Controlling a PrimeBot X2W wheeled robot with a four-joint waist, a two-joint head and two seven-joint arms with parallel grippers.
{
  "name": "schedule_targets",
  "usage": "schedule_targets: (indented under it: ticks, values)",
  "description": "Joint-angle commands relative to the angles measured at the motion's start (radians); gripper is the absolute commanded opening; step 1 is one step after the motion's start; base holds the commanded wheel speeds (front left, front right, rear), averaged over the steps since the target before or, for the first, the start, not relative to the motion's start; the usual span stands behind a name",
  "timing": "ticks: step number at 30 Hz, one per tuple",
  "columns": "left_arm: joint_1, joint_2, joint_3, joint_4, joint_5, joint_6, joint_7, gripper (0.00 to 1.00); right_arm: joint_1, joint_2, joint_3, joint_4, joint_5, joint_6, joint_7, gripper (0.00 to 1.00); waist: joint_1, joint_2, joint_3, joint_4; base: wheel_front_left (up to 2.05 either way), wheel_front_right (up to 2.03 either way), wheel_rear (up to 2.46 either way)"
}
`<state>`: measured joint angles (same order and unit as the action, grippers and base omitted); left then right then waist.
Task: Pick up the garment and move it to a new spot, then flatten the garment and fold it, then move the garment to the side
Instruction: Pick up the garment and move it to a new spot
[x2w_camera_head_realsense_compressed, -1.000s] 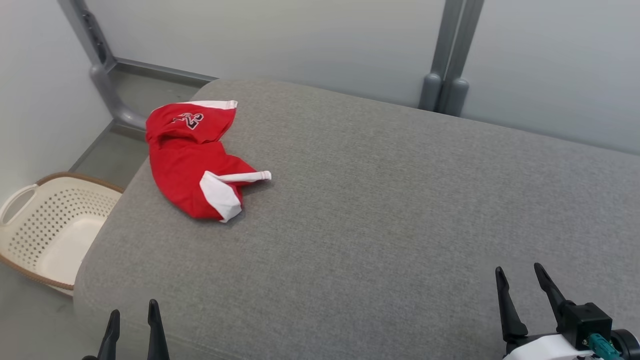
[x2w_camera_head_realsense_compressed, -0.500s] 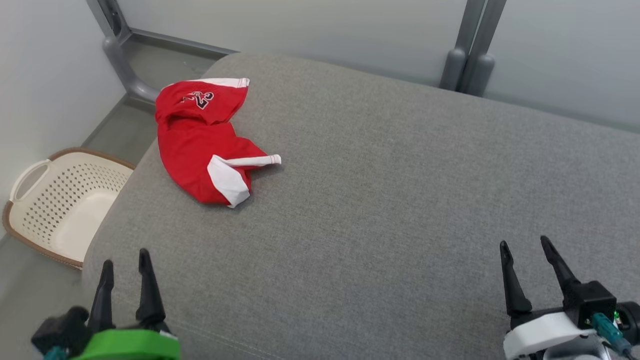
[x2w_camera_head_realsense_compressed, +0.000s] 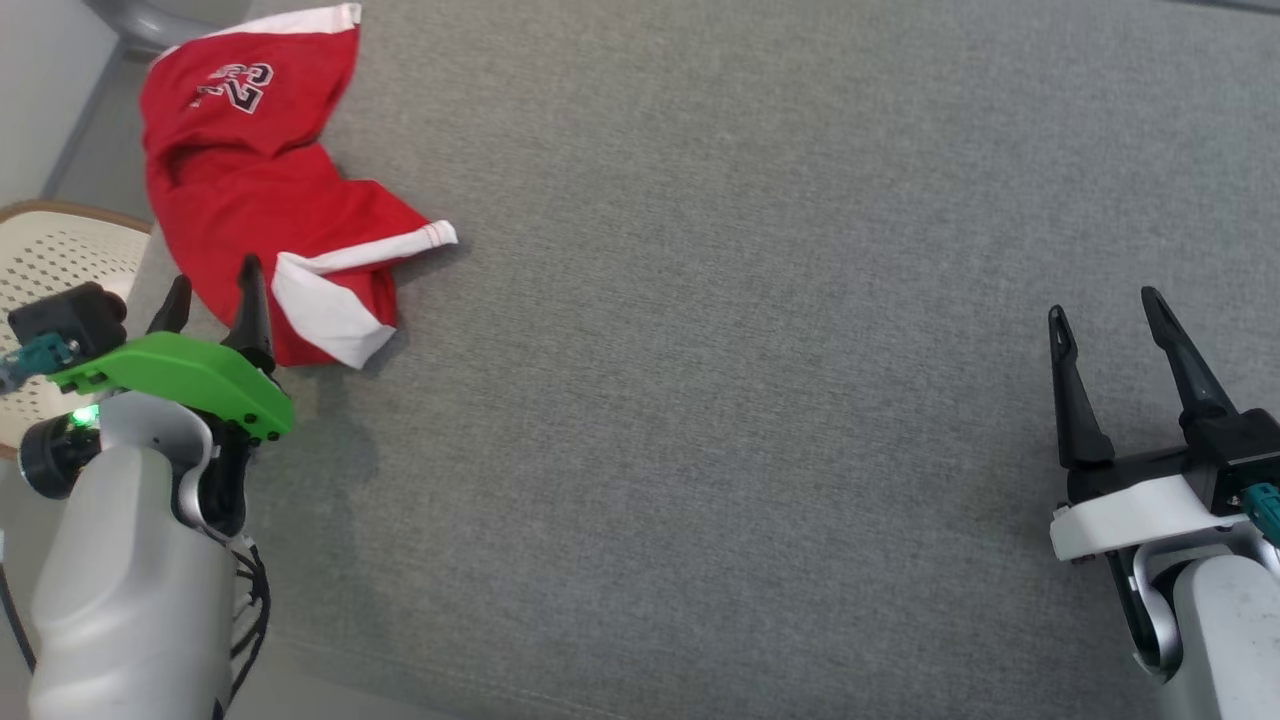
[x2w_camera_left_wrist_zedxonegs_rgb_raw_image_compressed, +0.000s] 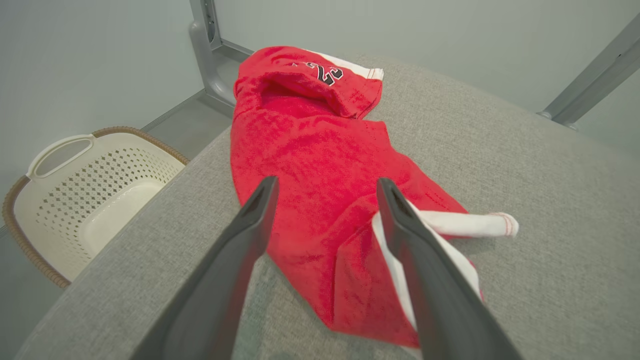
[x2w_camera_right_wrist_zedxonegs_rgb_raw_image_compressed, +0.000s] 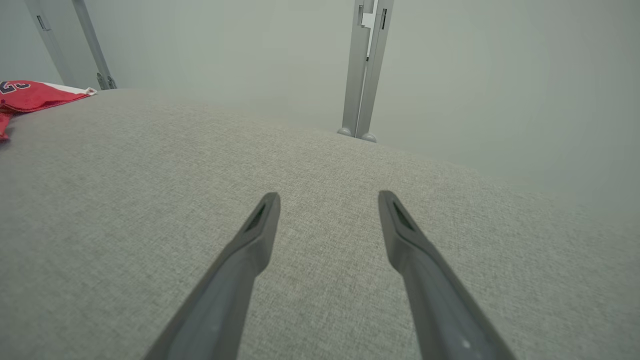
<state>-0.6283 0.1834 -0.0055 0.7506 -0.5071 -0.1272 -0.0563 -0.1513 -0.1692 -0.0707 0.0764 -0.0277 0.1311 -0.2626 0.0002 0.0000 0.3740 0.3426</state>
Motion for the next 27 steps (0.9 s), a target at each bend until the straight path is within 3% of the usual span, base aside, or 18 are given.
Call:
schedule_targets:
  ticks: [1, 7, 8, 9, 10, 13, 20, 27]
  values:
    - [-0.048, 0.011, -0.002, 0.050, -0.009, -0.003, 0.014, 1.00, -0.013, -0.005, 0.002, 0.000, 0.001, -0.001, -0.002, 1.00, -0.0002, 0.0000, 0.125, -0.115, 0.00, 0.00, 0.00]
    - [-0.145, 0.035, -0.010, 0.254, -0.030, -0.004, 0.045, 1.00, -0.005, 0.001, 0.007, 0.015, 0.014, -0.001, -0.002, 1.00, -0.0002, 0.0000, 0.122, -0.153, 0.00, 0.00, 0.00]
    - [-0.150, 0.037, -0.018, 0.278, -0.028, -0.005, 0.054, 0.86, -0.005, 0.006, 0.006, 0.016, 0.016, -0.001, -0.002, 1.00, -0.0002, 0.0000, 0.116, -0.156, 0.00, 0.00, 0.00]
    - [-0.151, 0.035, -0.034, 0.302, -0.025, -0.005, 0.069, 0.49, -0.002, 0.011, 0.005, 0.019, 0.018, -0.001, -0.002, 1.00, -0.0002, 0.0000, 0.108, -0.159, 0.00, 0.00, 0.00]
    - [-0.151, 0.030, -0.049, 0.312, -0.023, -0.005, 0.071, 0.00, 0.000, 0.016, 0.005, 0.022, 0.020, -0.001, -0.002, 1.00, -0.0002, 0.0000, 0.101, -0.161, 0.00, 0.00, 0.00]
    - [-0.137, 0.013, -0.098, 0.313, -0.049, -0.007, 0.097, 0.00, 0.007, 0.027, -0.002, 0.032, 0.028, -0.001, -0.002, 1.00, -0.0002, 0.0000, 0.066, -0.157, 0.00, 0.00, 0.00]
    - [-0.109, 0.062, -0.189, 0.167, -0.081, -0.005, 0.036, 0.00, 0.020, 0.072, 0.022, 0.060, 0.052, -0.001, -0.002, 1.00, -0.0002, 0.0000, -0.054, -0.169, 0.00, 0.00, 0.00]
    - [-0.031, 0.110, -0.314, -0.219, -0.156, -0.004, 0.110, 0.00, 0.039, 0.103, 0.015, 0.067, 0.070, -0.001, -0.002, 1.00, -0.0002, 0.0000, -0.169, -0.262, 0.00, 0.00, 0.00]
